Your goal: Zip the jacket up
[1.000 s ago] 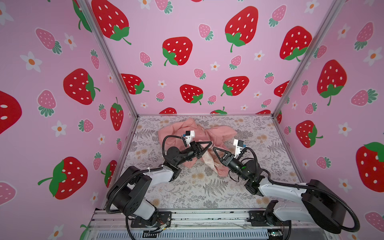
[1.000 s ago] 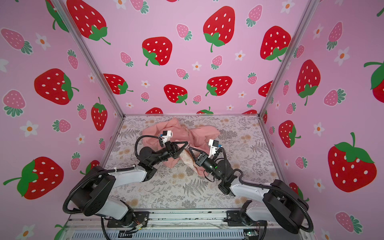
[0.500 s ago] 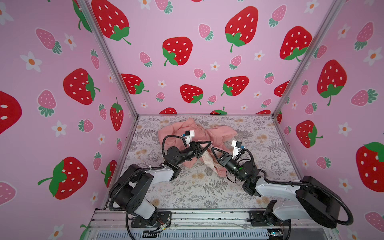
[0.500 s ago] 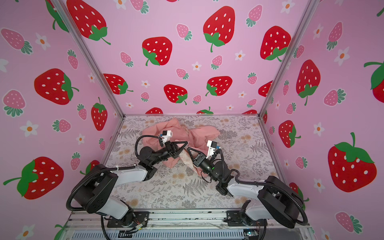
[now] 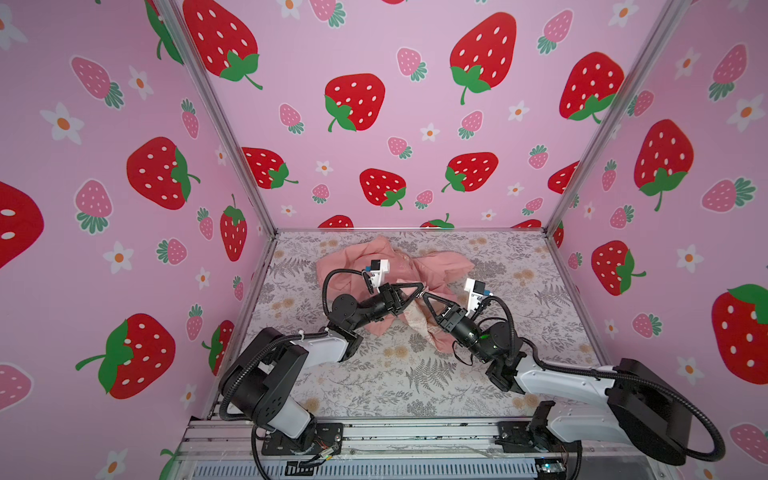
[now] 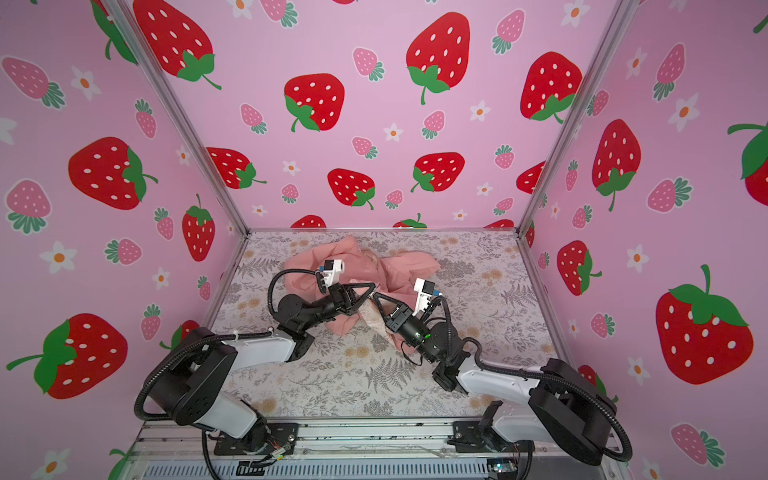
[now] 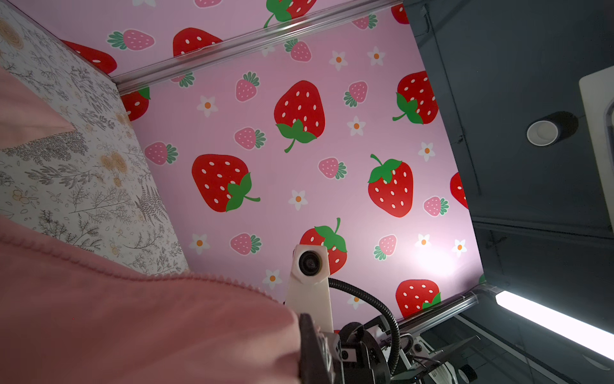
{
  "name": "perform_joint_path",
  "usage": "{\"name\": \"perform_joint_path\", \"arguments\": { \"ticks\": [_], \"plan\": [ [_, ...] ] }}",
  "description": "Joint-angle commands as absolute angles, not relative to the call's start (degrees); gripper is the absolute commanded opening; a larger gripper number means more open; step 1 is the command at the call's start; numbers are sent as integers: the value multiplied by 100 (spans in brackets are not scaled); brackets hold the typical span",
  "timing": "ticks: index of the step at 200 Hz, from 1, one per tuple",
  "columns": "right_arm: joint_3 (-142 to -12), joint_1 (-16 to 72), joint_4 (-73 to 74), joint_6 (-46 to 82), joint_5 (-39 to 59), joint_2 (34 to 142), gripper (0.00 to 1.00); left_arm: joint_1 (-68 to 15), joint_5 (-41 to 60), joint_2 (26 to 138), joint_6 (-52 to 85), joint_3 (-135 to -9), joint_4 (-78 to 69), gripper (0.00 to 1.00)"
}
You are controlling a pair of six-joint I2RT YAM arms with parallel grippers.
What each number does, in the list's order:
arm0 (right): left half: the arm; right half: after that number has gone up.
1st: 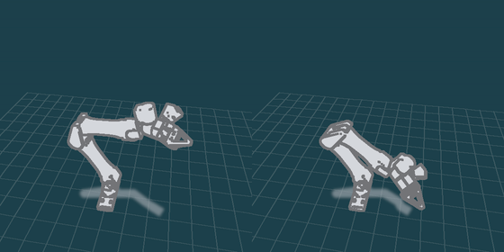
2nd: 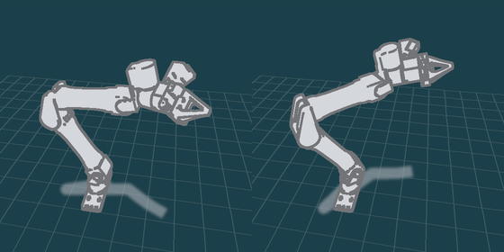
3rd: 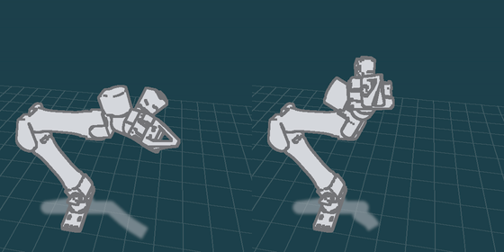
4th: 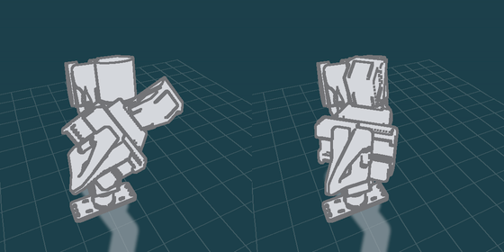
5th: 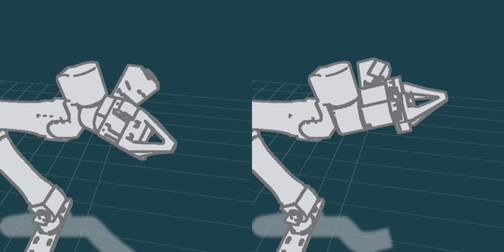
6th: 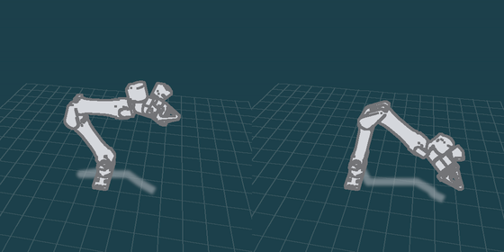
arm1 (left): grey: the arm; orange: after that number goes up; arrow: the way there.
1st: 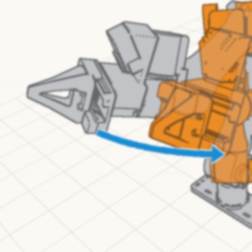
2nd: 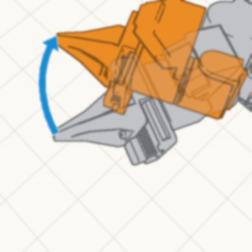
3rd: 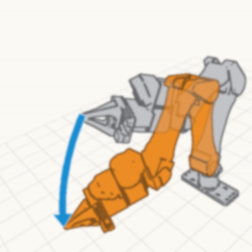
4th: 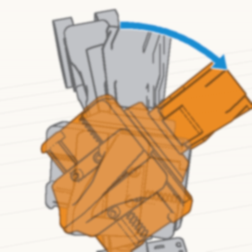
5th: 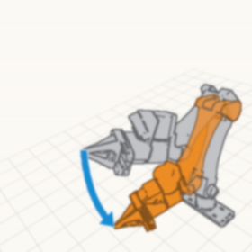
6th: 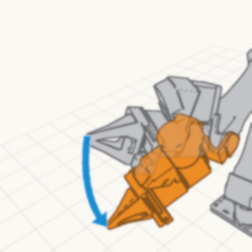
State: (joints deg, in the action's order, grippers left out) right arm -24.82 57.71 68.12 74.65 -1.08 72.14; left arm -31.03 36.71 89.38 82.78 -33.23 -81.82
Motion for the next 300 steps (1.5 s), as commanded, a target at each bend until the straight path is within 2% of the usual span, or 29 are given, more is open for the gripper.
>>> {"name": "perform_joint_path", "arguments": {
  "ticks": [1,133,193,241,300],
  "plan": [
    [-2621,6135,7118,7448,800,7112,0,-2981,3023,9054,8235,-3357,-8164,0],
    [-2302,6735,6925,7216,562,7836,0,-2778,2830,8789,8641,-3528,-8156,0],
    [-2206,6737,6920,7185,420,8307,0,-2750,2776,8530,8847,-3577,-8113,0],
    [-2538,6822,7081,7117,718,8730,0,-2738,2788,8493,8843,-3571,-7918,0],
    [-3025,7247,6711,6633,900,8762,0,-2742,2768,8857,8910,-3513,-8151,0]
  ]
}}
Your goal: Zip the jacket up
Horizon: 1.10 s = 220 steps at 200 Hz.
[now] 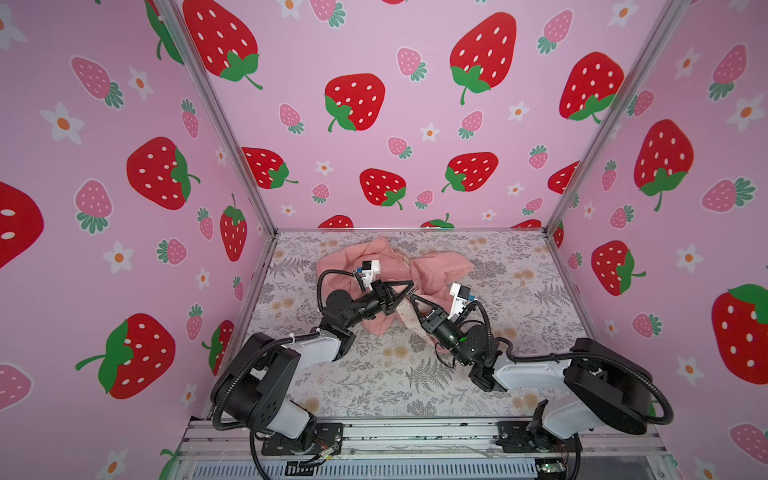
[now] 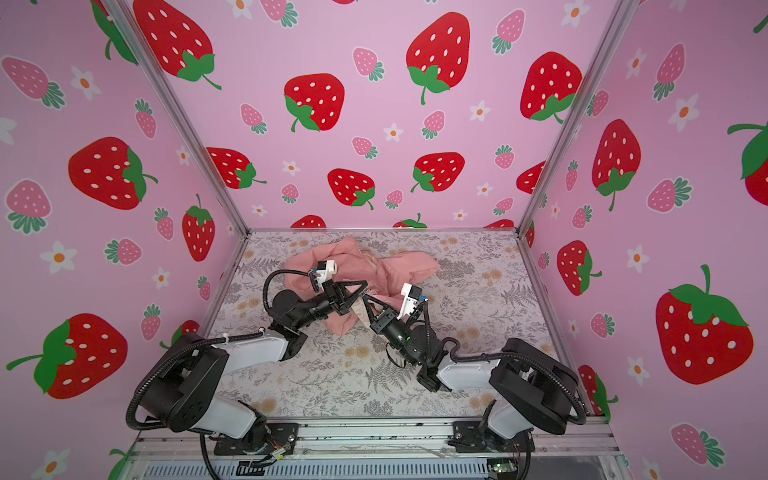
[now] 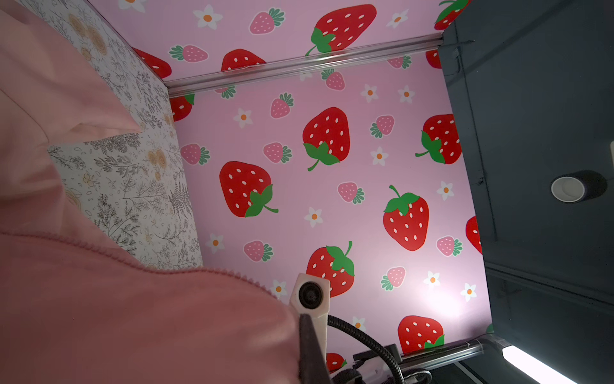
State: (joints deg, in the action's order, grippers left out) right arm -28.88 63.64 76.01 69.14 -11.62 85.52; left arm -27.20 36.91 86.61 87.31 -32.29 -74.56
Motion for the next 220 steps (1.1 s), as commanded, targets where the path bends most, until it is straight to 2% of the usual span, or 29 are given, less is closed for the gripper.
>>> {"name": "perform_joint_path", "arguments": {
  "ticks": [1,55,102,208,220],
  "plan": [
    [-3038,7254,6695,6630,907,8767,0,-2742,2768,8863,8915,-3515,-8158,0],
    [-2966,7253,6384,6791,816,8967,0,-2653,2804,8619,8957,-3528,-8040,0],
    [-2490,6856,6619,6961,762,8675,0,-2646,2805,8221,8771,-3229,-7496,0],
    [-2113,6093,6939,7463,1105,8070,0,-2926,2597,8413,8752,-2849,-7453,0],
    [-2037,5995,7052,7546,1125,8049,9,-2944,2576,8413,8750,-2825,-7463,0]
  ]
}}
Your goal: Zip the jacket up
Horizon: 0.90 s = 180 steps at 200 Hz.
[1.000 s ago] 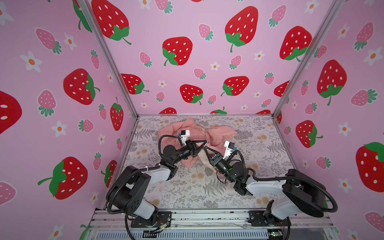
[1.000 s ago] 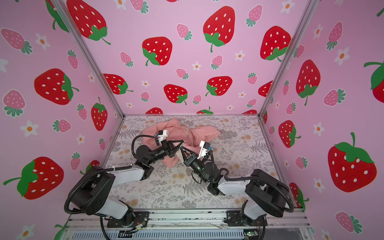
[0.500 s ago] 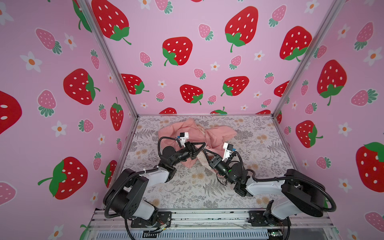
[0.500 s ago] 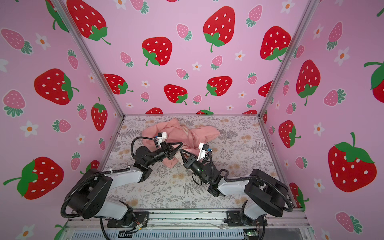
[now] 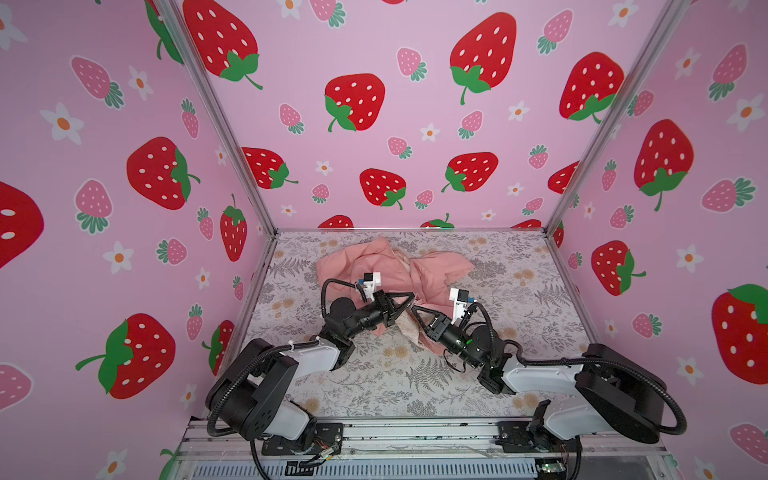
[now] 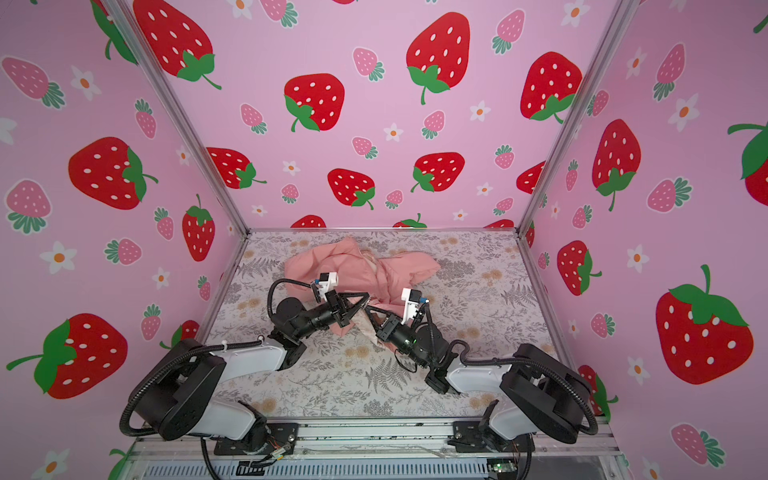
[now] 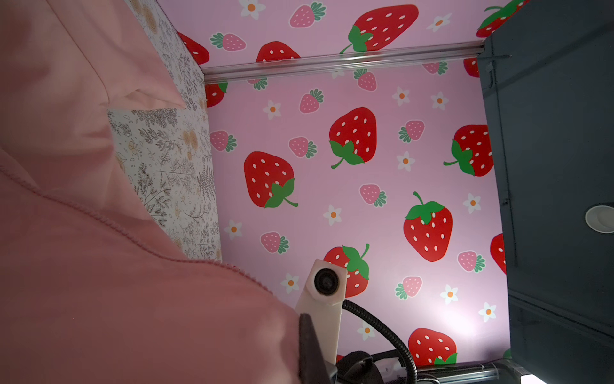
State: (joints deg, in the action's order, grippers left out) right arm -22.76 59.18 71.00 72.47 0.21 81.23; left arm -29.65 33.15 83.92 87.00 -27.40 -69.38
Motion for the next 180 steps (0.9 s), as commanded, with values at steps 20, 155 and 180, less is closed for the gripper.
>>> {"name": "perform_joint_path", "arguments": {
  "ticks": [20,155,180],
  "plan": [
    [-1954,5855,7193,7636,1159,7979,25,-2953,2566,8436,8748,-2799,-7453,0],
    [-1812,5617,9203,9544,468,8654,71,-2981,2535,8780,9011,-2686,-8148,0],
    [-1865,5602,9118,9686,245,8662,73,-2988,2542,8746,9013,-2654,-8143,0]
  ]
}}
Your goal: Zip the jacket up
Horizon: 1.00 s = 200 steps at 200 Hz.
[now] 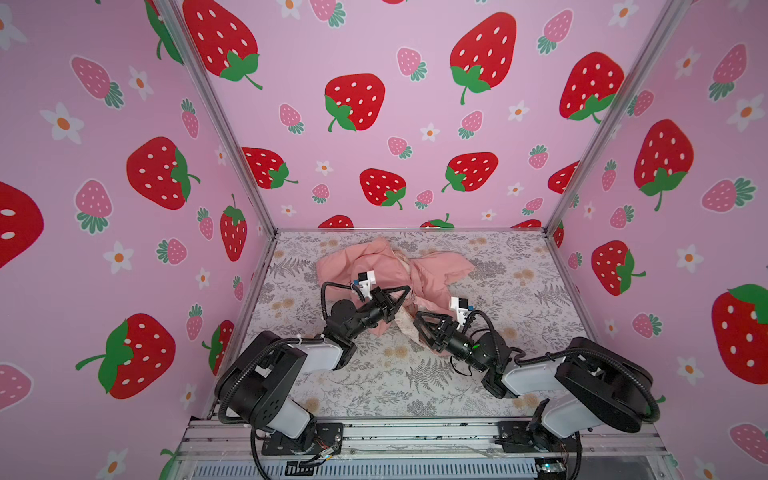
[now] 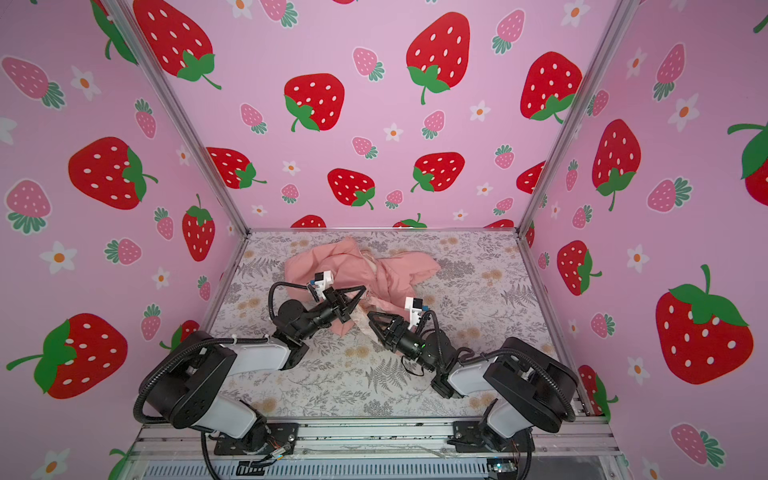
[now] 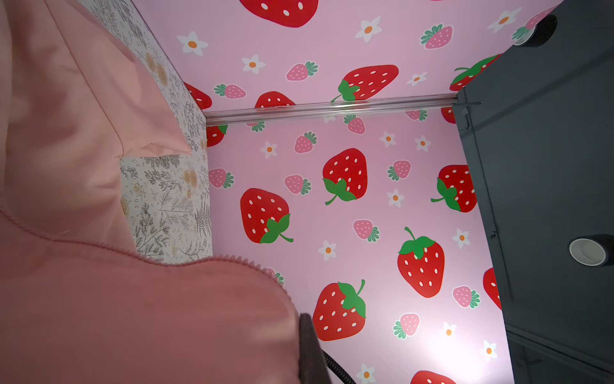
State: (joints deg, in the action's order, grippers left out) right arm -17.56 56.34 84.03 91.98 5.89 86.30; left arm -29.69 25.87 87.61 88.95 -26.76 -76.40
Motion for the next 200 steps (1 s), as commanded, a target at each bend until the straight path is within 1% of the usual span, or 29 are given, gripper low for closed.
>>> {"name": "perform_joint_path", "arguments": {
  "ticks": [1,32,92,133,150,178,200],
  "plan": [
    [-1864,5605,9112,9699,237,8664,74,-2988,2541,8750,9011,-2654,-8145,0],
    [-1880,5552,9315,9855,32,8795,75,-2994,2584,8716,9041,-2655,-8141,0],
    [-2327,5485,9787,10152,40,9353,69,-3072,2577,8694,9039,-2620,-8147,0],
    [-2313,5419,9861,10093,-111,9304,69,-3101,2554,8657,9038,-2549,-8147,0],
    [-2278,5380,9870,10098,-158,9282,63,-3125,2546,8636,9040,-2532,-8139,0],
    [-2275,5314,9889,10123,-159,9314,57,-3162,2549,8641,9036,-2531,-8130,0],
    [-2315,5282,9966,10134,-158,9368,56,-3188,2554,8636,9044,-2525,-8117,0]
  ]
}}
